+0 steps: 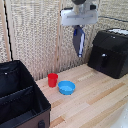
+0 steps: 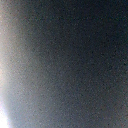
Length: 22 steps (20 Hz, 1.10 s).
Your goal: Discover the targeted book and set your gripper to the appropriate amplitude. Smoothly guide your gripper in the direction of the book and snatch it firmly. Search for the back section of the caddy. Move the held book towards the back section and lightly deposit it inside.
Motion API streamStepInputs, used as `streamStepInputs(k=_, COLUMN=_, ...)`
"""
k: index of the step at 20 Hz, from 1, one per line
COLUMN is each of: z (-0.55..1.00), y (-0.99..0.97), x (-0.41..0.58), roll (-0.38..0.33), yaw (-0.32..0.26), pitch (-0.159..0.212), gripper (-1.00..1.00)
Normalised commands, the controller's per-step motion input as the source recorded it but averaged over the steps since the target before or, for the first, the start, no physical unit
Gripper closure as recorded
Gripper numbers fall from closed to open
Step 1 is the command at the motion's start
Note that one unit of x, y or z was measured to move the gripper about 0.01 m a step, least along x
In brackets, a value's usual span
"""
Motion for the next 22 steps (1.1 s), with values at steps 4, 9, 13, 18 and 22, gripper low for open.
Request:
streamStepInputs(k=4, z=0.40, y=0.27, x=0.000, roll=0.070, yaw=-0.281, pitch=-0.018, gripper=1.00)
streamStepInputs(k=9, z=0.25, y=0.47, x=0.000, roll=0.000, yaw=-0.269, pitch=-0.051, gripper=1.00)
streamStepInputs(k=13, z=0.17, y=0.56, x=0.012, roll=0.004, yaw=-0.229, pitch=-0.046, gripper=1.00)
streamStepInputs(k=18, z=0.16, y=0.73, x=0.101, roll=0.007, yaw=-0.151, pitch=-0.039, gripper=1.00)
streamStepInputs(k=22, z=0.34, y=0.83, x=0.095, roll=0.000, yaw=-0.108, pitch=-0.104, gripper=1.00)
